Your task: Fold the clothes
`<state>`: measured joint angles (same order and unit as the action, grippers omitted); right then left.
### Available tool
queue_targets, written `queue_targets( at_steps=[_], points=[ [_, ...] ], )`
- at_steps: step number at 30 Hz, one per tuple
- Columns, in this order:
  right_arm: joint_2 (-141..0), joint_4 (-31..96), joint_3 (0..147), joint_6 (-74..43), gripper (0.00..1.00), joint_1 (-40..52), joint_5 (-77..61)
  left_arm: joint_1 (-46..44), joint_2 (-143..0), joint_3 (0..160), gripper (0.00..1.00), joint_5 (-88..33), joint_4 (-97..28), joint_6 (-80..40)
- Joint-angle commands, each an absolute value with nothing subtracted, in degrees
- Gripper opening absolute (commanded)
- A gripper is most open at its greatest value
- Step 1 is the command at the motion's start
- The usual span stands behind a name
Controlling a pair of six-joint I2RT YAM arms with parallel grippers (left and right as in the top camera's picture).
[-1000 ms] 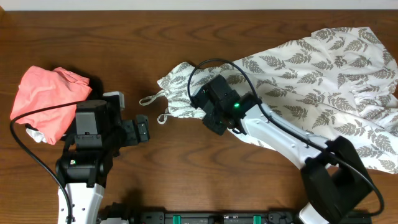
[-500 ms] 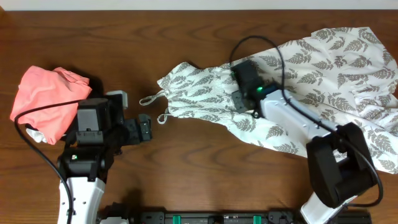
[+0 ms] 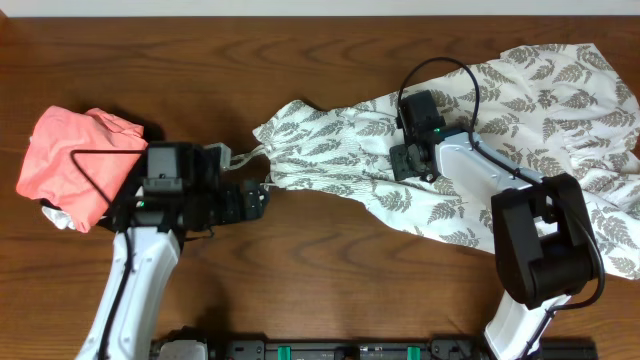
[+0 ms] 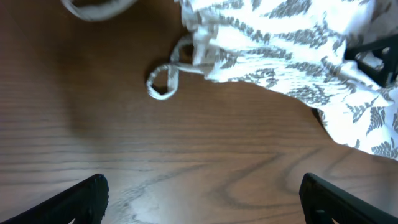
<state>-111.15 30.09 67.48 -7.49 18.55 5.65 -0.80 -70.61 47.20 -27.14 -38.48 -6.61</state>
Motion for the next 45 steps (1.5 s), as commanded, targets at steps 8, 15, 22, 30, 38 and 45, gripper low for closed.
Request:
queue_targets(
  at_steps=[8, 15, 22, 30, 38, 45],
  points=[
    [-113.8, 31.1, 66.9, -8.1, 0.63, 18.2, 4.0, -9.7, -83.6, 48.0, 1.0, -30.0, -26.0, -8.0],
    [-113.9, 32.7, 66.9, -8.1, 0.65, 18.2, 4.0, -12.1, -90.6, 48.0, 0.96, -27.0, -18.7, -8.0],
    [-113.9, 33.0, 66.9, -8.1, 0.64, 18.2, 4.0, -12.2, -95.3, 48.0, 0.96, -24.4, -12.4, -8.1],
    [-113.9, 33.5, 66.9, -8.1, 0.6, 18.2, 4.0, -12.4, -97.0, 48.0, 0.71, -24.4, -5.5, -8.1],
    [-113.9, 33.6, 66.9, -8.1, 0.58, 18.2, 4.0, -12.3, -96.6, 48.0, 0.06, -25.0, -6.8, -9.1],
    [-113.8, 33.7, 67.0, -8.1, 0.55, 18.2, 4.0, -10.1, -88.1, 48.1, 0.06, -22.7, -8.7, -9.1]
  ],
)
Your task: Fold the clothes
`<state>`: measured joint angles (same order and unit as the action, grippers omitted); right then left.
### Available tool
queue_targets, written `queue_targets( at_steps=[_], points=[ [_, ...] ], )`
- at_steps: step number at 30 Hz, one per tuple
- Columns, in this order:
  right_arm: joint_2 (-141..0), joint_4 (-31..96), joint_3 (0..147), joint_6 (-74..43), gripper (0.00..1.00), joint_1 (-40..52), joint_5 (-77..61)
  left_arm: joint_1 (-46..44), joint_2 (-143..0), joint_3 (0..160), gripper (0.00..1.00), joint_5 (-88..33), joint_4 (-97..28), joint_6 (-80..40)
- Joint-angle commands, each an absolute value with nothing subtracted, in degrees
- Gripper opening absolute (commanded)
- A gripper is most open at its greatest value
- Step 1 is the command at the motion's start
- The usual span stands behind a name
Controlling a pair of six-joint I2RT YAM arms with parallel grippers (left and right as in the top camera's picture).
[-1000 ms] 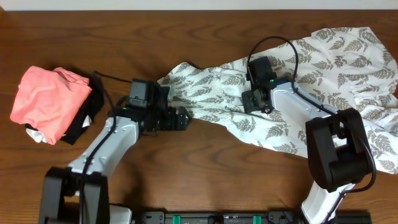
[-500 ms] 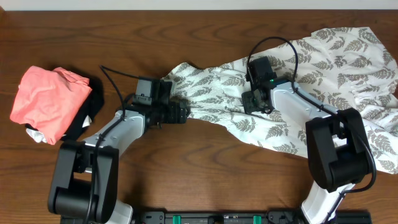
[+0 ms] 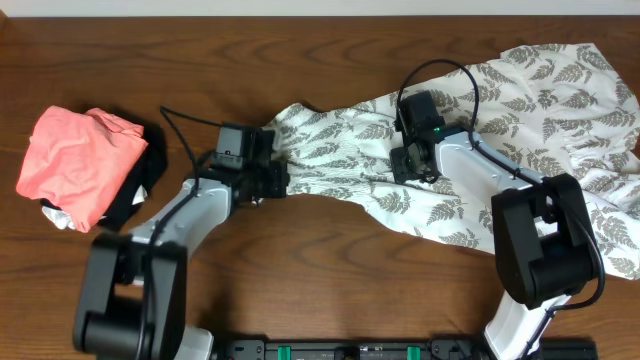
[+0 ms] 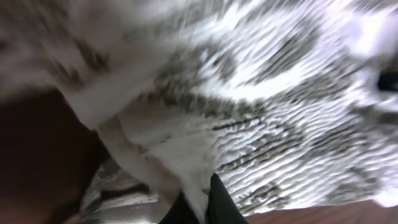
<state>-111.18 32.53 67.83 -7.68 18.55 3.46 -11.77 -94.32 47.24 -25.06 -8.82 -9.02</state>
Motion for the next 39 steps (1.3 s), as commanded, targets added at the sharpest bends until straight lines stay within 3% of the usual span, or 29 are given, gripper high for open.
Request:
queue_targets(
  at_steps=[1, 7, 13, 16, 21, 27, 39],
  points=[
    [-113.7, 34.2, 67.2, -8.1, 0.56, 18.2, 4.0, -9.5, -86.3, 48.1, 0.06, -21.0, -8.8, -9.1],
    [-110.3, 38.8, 70.7, -8.1, 0.58, 18.2, 4.0, -5.3, -75.2, 48.1, 0.06, -5.5, -8.9, -9.1],
    [-104.3, 39.2, 72.9, -8.1, 0.61, 18.5, 4.0, -3.6, -74.3, 48.0, 0.06, -4.1, -9.9, -9.1],
    [-102.1, 39.7, 72.9, -8.1, 0.62, 18.5, 4.0, -4.1, -75.3, 48.0, 0.06, -6.6, -11.7, -10.6],
    [-101.3, 40.6, 72.8, -8.1, 0.62, 18.4, 4.0, -7.3, -75.4, 48.0, 0.07, -21.1, -21.0, -11.8],
    [-101.3, 41.4, 72.8, -8.1, 0.63, 18.4, 4.0, -11.4, -75.5, 47.0, 0.09, -21.4, -34.7, -15.8],
    [-101.3, 42.7, 72.8, -8.1, 0.63, 18.4, 4.0, -19.5, -83.8, 44.1, 0.09, -20.3, -16.6, -16.8]
  ],
)
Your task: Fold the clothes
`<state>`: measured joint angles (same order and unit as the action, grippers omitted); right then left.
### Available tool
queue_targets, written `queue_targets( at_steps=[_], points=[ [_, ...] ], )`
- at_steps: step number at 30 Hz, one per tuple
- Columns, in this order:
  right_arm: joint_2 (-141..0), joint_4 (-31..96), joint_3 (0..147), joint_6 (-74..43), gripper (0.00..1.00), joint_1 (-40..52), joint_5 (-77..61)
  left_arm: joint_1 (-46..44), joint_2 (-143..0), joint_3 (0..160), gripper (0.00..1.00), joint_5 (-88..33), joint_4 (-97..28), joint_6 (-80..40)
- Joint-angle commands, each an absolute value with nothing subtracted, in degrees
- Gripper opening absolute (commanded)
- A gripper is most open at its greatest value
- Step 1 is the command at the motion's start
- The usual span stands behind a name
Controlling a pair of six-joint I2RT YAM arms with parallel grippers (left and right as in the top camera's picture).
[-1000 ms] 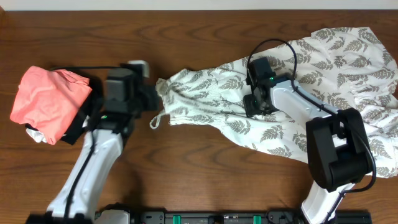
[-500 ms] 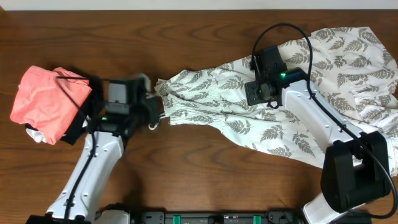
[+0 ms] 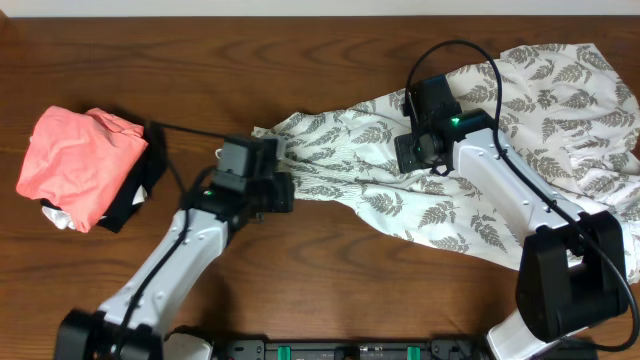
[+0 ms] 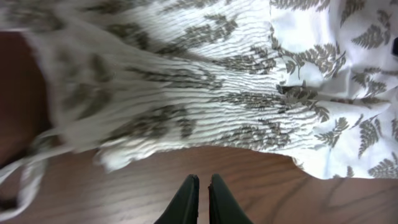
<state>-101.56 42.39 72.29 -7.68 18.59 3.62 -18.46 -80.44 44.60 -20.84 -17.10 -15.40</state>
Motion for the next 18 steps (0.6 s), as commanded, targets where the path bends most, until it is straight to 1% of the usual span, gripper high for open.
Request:
queue_targets(
  at_steps=[1, 6, 9, 12, 18],
  points=[
    [-101.3, 43.0, 72.8, -8.1, 0.63, 18.4, 4.0, -19.8, -85.4, 44.1, 0.09, -20.3, -16.5, -17.5],
    [-101.3, 43.2, 72.8, -8.1, 0.63, 18.4, 4.1, -19.9, -91.4, 44.1, 0.08, -20.3, -15.1, -19.9],
    [-101.3, 43.0, 72.8, -8.1, 0.63, 18.4, 4.1, -19.9, -93.8, 44.1, 0.08, -20.3, -11.9, -19.9],
    [-101.3, 43.1, 72.8, -8.1, 0.63, 18.4, 4.1, -19.9, -95.7, 44.1, 0.09, -20.3, -7.9, -19.8],
    [-101.3, 43.1, 72.8, -8.1, 0.63, 18.4, 4.0, -19.9, -96.6, 44.1, 0.09, -18.7, -5.0, -19.8]
  ],
)
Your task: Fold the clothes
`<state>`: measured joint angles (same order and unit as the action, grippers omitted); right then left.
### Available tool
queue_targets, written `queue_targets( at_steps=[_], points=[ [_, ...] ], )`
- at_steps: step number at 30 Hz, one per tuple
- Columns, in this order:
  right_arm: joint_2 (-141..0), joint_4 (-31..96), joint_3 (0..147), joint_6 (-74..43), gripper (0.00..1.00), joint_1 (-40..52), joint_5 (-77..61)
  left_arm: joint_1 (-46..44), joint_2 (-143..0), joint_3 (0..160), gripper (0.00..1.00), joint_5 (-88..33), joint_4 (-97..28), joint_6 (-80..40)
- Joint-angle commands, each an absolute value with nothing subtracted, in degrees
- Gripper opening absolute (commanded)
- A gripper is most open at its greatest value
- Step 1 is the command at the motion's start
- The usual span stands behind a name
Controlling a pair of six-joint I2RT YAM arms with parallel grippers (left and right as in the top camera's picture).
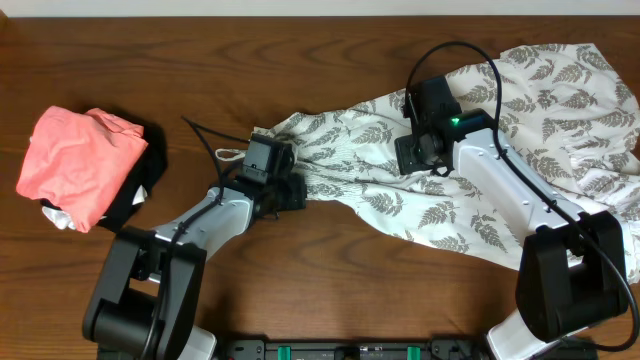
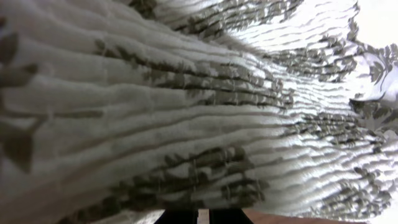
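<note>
A white dress with a grey fern print (image 1: 530, 110) lies spread from the table's middle to its right edge. My left gripper (image 1: 290, 192) sits at the lower edge of the dress's smocked bodice. In the left wrist view the smocked cloth (image 2: 186, 112) fills the frame, and the left gripper (image 2: 198, 218) is shut with a sliver of white cloth between its fingers. My right gripper (image 1: 413, 160) rests on the dress's waist. Creases run toward it and it looks shut on the cloth, though its fingertips are hidden.
A folded pink garment (image 1: 80, 160) lies at the far left on a dark cloth (image 1: 140, 195). A thin strap loop (image 1: 228, 155) of the dress trails left of the bodice. Bare brown wood (image 1: 330, 270) stretches along the front.
My left gripper has moved up and right from bare wood just below the bodice onto the bodice's lower edge, and cloth now shows between its fingers. The right arm and the dress hold still.
My left gripper was open over bare wood, left of the dress's strap. Then it was at the bodice's left corner, shut amid cloth. Later it was shut below the bodice, the right arm had shifted and the dress sat slightly changed. Now the left gripper is back on the bodice edge.
</note>
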<state>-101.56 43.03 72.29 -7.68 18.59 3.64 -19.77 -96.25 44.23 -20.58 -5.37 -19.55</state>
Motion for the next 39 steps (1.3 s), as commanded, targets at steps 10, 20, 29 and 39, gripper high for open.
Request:
queue_targets(
  at_steps=[10, 20, 29, 39],
  points=[
    [-101.3, 43.2, 72.8, -8.1, 0.63, 18.4, 4.0, -19.9, -99.0, 44.1, 0.1, -12.4, -2.0, -20.0],
    [-101.3, 43.8, 72.8, -8.1, 0.64, 18.4, 4.0, -17.7, -100.9, 44.2, 0.09, -23.8, -15.6, -24.3],
    [-101.3, 44.6, 72.8, -8.1, 0.66, 18.4, 4.0, -4.7, -99.1, 44.2, 0.06, -21.4, -31.2, -22.9],
    [-101.3, 44.6, 72.9, -8.1, 0.71, 18.4, 4.0, 10.2, -99.1, 44.3, 0.06, -18.7, -29.4, -17.6]
  ],
)
